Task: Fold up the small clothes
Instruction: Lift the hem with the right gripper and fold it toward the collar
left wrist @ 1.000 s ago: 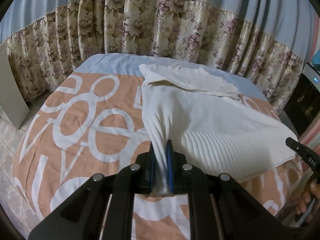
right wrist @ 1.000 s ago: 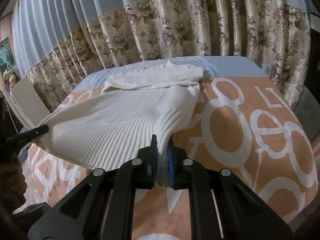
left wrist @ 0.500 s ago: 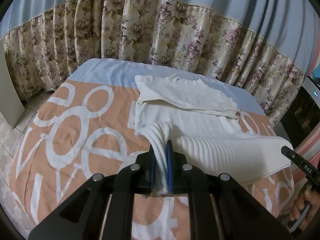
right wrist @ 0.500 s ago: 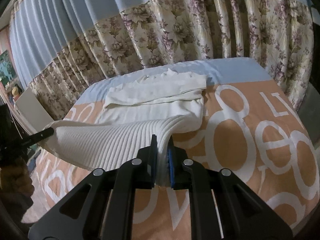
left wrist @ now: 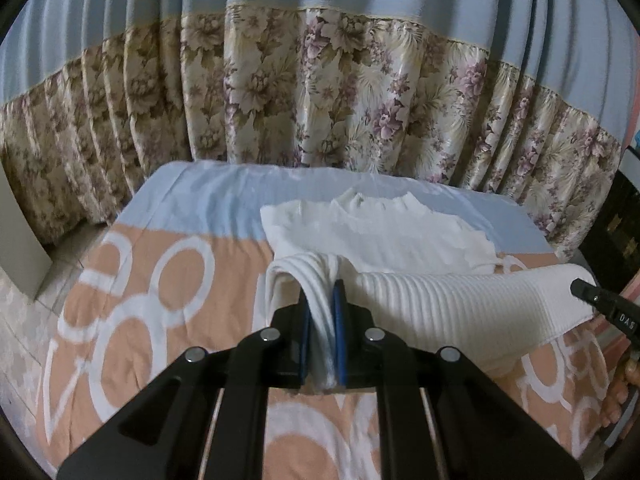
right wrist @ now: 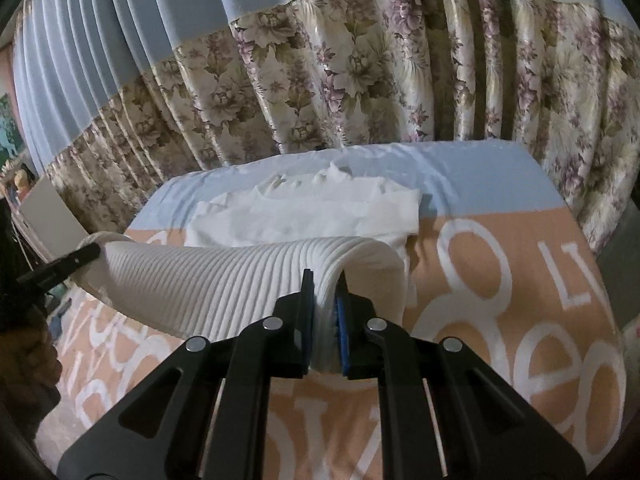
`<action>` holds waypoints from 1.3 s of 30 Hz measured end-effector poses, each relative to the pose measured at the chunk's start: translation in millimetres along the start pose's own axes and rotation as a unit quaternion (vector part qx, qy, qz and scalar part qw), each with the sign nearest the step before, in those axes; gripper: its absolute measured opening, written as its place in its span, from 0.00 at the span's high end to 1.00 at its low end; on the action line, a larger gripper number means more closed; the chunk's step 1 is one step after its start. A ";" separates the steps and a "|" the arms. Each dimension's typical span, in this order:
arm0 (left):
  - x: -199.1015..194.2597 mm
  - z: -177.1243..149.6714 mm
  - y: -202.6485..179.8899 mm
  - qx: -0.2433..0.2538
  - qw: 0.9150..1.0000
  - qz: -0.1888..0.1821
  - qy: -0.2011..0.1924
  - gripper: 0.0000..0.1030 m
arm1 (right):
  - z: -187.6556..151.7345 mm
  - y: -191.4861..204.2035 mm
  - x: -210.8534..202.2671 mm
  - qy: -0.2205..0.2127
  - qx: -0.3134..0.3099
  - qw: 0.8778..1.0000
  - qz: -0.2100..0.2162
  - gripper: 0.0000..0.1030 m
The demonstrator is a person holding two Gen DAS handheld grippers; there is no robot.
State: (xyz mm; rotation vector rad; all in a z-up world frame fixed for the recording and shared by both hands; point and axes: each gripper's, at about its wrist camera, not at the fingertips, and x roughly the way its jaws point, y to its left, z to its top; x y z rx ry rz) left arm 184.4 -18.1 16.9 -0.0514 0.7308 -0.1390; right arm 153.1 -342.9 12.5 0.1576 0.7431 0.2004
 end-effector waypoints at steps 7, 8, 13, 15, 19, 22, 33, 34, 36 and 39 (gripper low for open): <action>38.5 27.2 -2.0 0.005 1.000 0.009 -0.004 0.90 | 28.7 -7.9 32.1 0.002 -0.013 1.000 -0.020 0.90; 43.5 29.8 -2.5 0.006 1.000 0.010 -0.004 0.90 | 31.7 -7.8 36.5 0.003 -0.016 1.000 -0.024 0.90; 68.7 37.8 -3.7 0.002 1.000 0.014 0.004 0.90 | 43.4 -9.1 60.0 0.006 -0.032 0.998 -0.055 0.90; 78.3 39.7 -4.6 0.004 1.000 0.017 0.008 0.90 | 47.0 -8.1 68.7 0.007 -0.038 0.997 -0.073 0.90; 98.8 44.6 -6.3 0.007 1.000 0.026 0.013 0.90 | 54.8 -4.6 89.6 0.008 -0.050 0.993 -0.108 0.90; 114.8 48.1 -6.9 0.010 0.999 0.034 0.017 0.90 | 63.6 -3.5 107.4 0.013 -0.049 0.990 -0.130 0.90; 188.9 76.3 1.7 0.019 0.997 0.063 0.044 0.89 | 95.4 -14.0 175.5 0.045 -0.032 0.991 -0.121 0.89; 199.1 78.9 3.8 0.015 0.997 0.061 0.052 0.89 | 98.9 -19.6 183.9 0.053 -0.022 0.992 -0.114 0.89; 213.6 81.8 3.7 0.016 0.996 0.060 0.066 0.89 | 103.5 -29.0 195.9 0.063 -0.008 0.992 -0.110 0.89; 231.3 84.1 1.7 0.021 0.995 0.063 0.079 0.89 | 108.3 -36.7 212.6 0.076 0.005 0.991 -0.109 0.89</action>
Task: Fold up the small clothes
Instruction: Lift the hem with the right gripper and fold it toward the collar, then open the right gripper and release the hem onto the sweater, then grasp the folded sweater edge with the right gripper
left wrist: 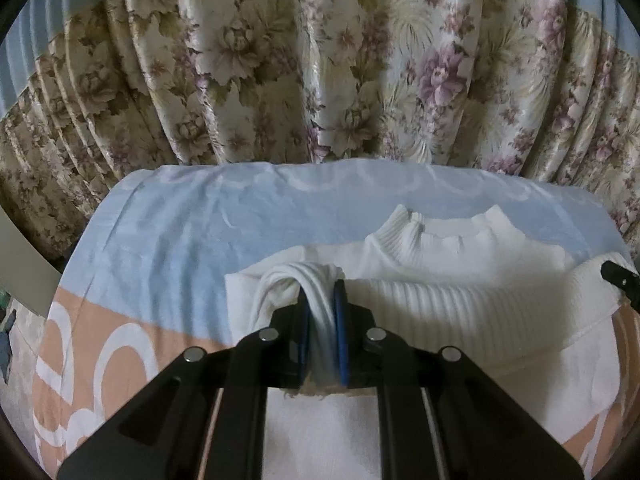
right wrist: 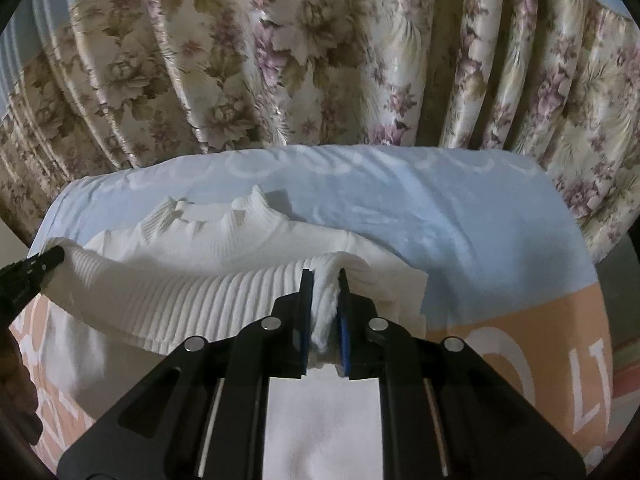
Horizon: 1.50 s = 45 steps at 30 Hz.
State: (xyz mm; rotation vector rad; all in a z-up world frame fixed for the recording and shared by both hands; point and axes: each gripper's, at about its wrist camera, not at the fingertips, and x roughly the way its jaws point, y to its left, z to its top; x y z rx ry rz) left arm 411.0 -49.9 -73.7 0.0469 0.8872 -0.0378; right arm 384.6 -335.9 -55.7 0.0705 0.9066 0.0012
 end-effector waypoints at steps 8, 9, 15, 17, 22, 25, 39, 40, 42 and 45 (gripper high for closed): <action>38.7 36.6 1.1 -0.017 1.000 0.023 0.011 0.57 | 34.1 -11.0 42.7 0.022 0.069 0.997 0.011 0.59; 48.9 49.0 1.9 -0.018 0.999 0.036 0.012 0.48 | 46.2 -9.9 49.6 0.020 0.065 0.998 0.002 0.58; 57.4 90.3 12.2 0.003 0.997 0.081 -0.008 0.45 | 90.1 -11.8 54.3 -0.005 0.064 0.998 -0.025 0.55; 56.2 89.6 17.2 0.010 0.996 0.084 -0.009 0.45 | 92.5 -9.4 50.4 -0.020 0.037 0.998 -0.040 0.54; 58.6 79.1 25.4 0.002 0.996 0.086 0.000 0.45 | 88.7 -18.7 54.4 -0.013 0.036 0.998 -0.045 0.54; 55.3 72.8 21.5 0.006 0.996 0.086 0.000 0.45 | 85.7 -17.9 50.8 -0.011 0.030 0.998 -0.047 0.54; 8.8 48.7 -9.2 0.015 0.998 0.060 -0.023 0.35 | 69.7 -17.8 9.9 -0.019 0.005 0.999 -0.041 0.28; 4.3 43.3 -12.1 0.014 0.998 0.054 -0.024 0.34 | 65.8 -19.4 6.6 -0.021 0.002 0.999 -0.041 0.25; -1.7 32.5 -18.0 0.016 0.999 0.045 -0.023 0.34 | 56.2 -25.9 2.4 -0.018 0.004 0.999 -0.041 0.23; -10.5 10.9 -25.4 0.016 0.999 0.032 -0.021 0.33 | 34.9 -42.8 0.9 -0.002 0.015 0.999 -0.030 0.22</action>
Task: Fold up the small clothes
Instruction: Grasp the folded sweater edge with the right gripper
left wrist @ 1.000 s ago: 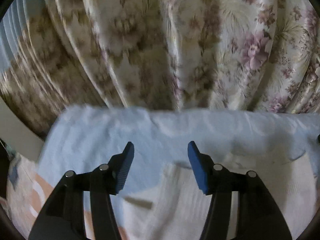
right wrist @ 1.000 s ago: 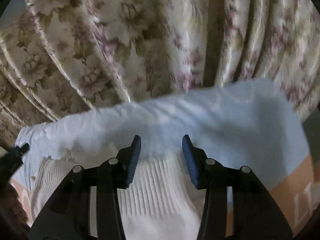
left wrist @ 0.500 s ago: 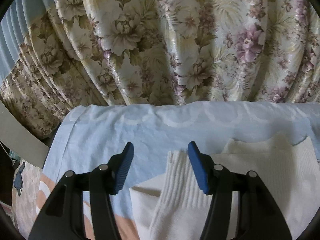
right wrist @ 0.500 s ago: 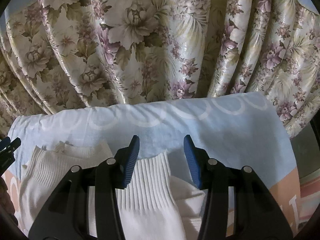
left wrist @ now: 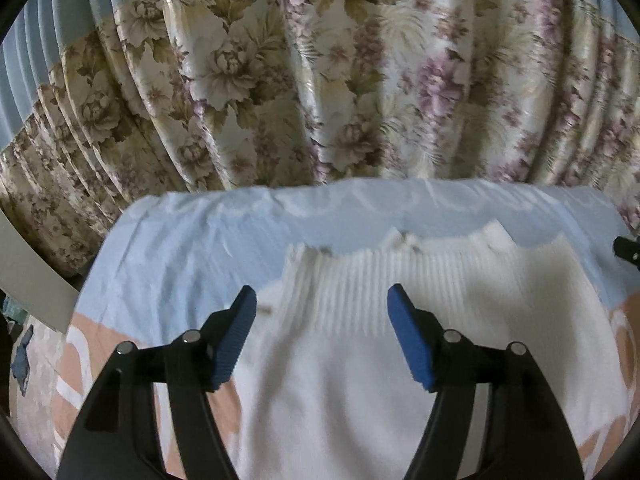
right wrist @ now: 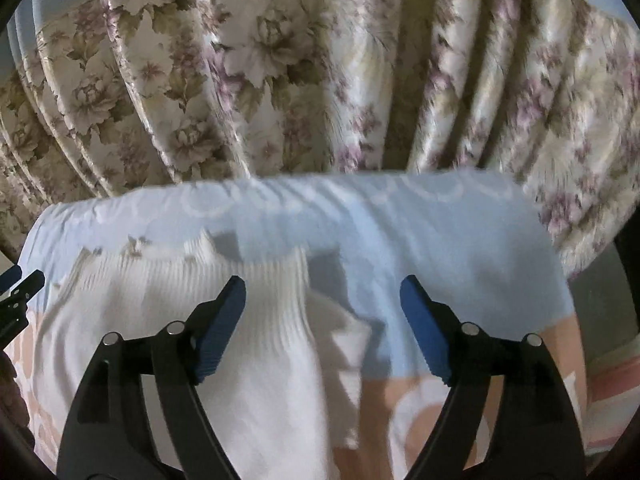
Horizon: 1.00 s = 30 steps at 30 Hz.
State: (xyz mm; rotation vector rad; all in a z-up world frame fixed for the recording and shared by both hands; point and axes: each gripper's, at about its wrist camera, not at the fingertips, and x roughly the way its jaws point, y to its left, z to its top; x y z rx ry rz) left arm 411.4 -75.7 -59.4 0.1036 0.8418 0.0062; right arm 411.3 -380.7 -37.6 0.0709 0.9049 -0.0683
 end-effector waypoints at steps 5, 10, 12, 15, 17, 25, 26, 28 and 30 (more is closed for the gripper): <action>-11.2 -40.0 -9.6 0.000 1.000 -0.012 0.006 0.33 | -44.1 -22.8 -0.8 0.021 0.002 1.000 0.005 0.21; -18.2 -74.4 -24.5 0.008 1.000 -0.022 0.010 0.33 | -76.7 -33.4 1.2 0.028 0.016 0.999 0.024 0.21; -19.3 -82.1 -30.5 0.009 1.000 -0.025 0.013 0.33 | -84.8 -32.3 6.1 0.034 0.017 0.999 0.031 0.21; -20.1 -93.6 -37.9 0.013 0.999 -0.029 0.016 0.33 | -90.2 -28.1 11.0 0.031 0.017 0.999 0.034 0.22; -18.5 -99.4 -41.1 0.014 0.999 -0.032 0.020 0.33 | -92.1 -23.8 20.0 0.038 0.012 0.999 0.033 0.22; -12.2 -116.8 -43.8 0.015 0.999 -0.035 0.028 0.32 | -98.5 -6.0 43.5 0.047 0.020 0.997 0.055 0.23; -11.4 -118.8 -43.2 0.014 0.999 -0.035 0.029 0.32 | -99.0 -5.6 43.5 0.047 0.021 0.997 0.056 0.23; -10.1 -122.6 -41.9 0.011 0.999 -0.036 0.030 0.32 | -98.6 -6.0 44.0 0.047 0.019 0.997 0.061 0.25; -9.5 -125.1 -41.0 0.009 0.999 -0.036 0.030 0.32 | -98.3 -5.9 42.8 0.049 0.015 0.996 0.075 0.40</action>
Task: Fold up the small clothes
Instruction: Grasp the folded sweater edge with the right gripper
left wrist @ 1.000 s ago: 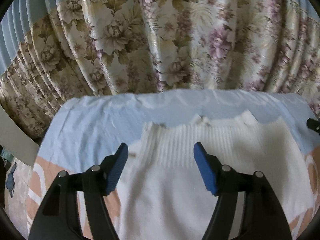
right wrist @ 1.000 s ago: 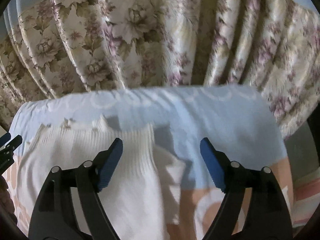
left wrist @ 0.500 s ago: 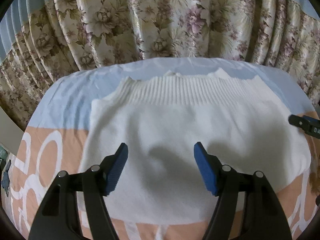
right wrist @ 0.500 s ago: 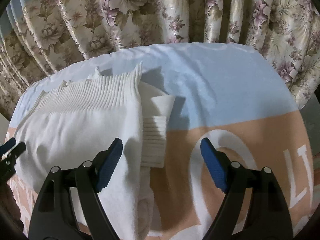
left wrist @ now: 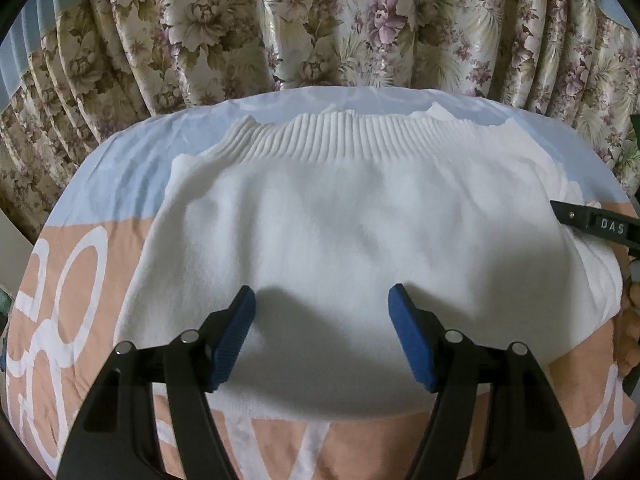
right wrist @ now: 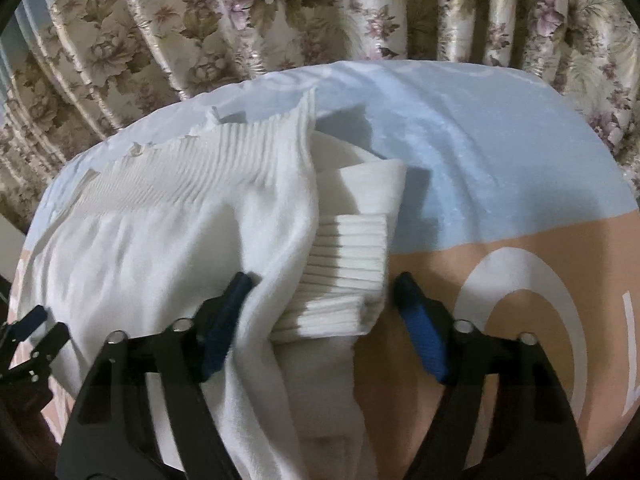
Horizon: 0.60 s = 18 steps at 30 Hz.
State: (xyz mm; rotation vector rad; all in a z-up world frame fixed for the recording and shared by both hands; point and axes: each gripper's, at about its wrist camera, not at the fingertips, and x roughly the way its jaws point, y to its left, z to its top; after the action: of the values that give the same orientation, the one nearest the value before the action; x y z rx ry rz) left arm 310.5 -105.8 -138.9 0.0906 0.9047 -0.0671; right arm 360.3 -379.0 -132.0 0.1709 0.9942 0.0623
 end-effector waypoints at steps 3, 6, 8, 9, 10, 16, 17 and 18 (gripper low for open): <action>-1.0 -2.9 -1.0 0.001 1.000 0.000 -0.001 0.32 | 2.0 4.7 -0.6 0.009 -0.001 1.000 0.029 0.64; -3.5 -6.0 -3.1 0.001 1.000 -0.004 0.000 0.31 | 3.1 7.0 -1.3 0.015 0.006 0.999 0.042 0.72; -6.3 -8.7 -5.8 0.001 1.000 -0.006 -0.002 0.31 | 1.3 6.5 -4.1 0.007 0.009 0.999 0.042 0.75; -7.5 -9.5 -6.6 0.000 1.000 -0.008 -0.002 0.31 | 0.3 7.3 -5.5 0.002 0.007 0.999 0.040 0.76; -9.7 -11.5 -8.7 0.000 1.000 -0.012 -0.003 0.31 | -1.0 8.4 -6.9 -0.003 0.006 0.999 0.037 0.77; -18.5 -22.9 -30.2 0.022 0.999 -0.030 -0.003 0.31 | 0.4 12.7 -17.8 -0.024 -0.016 1.000 0.009 0.80; -18.8 -23.9 -33.2 0.022 0.999 -0.033 -0.002 0.31 | 1.4 13.5 -21.9 -0.030 -0.029 0.999 -0.005 0.80; -18.8 -24.6 -36.2 0.020 0.999 -0.036 -0.001 0.31 | 2.0 12.7 -23.7 -0.031 -0.034 0.999 -0.009 0.81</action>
State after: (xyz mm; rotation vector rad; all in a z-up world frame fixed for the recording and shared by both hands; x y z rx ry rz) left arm 276.2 -138.8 -141.0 0.0943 0.9053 -0.1529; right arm 349.4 -369.8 -109.1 0.1020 0.9300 0.0739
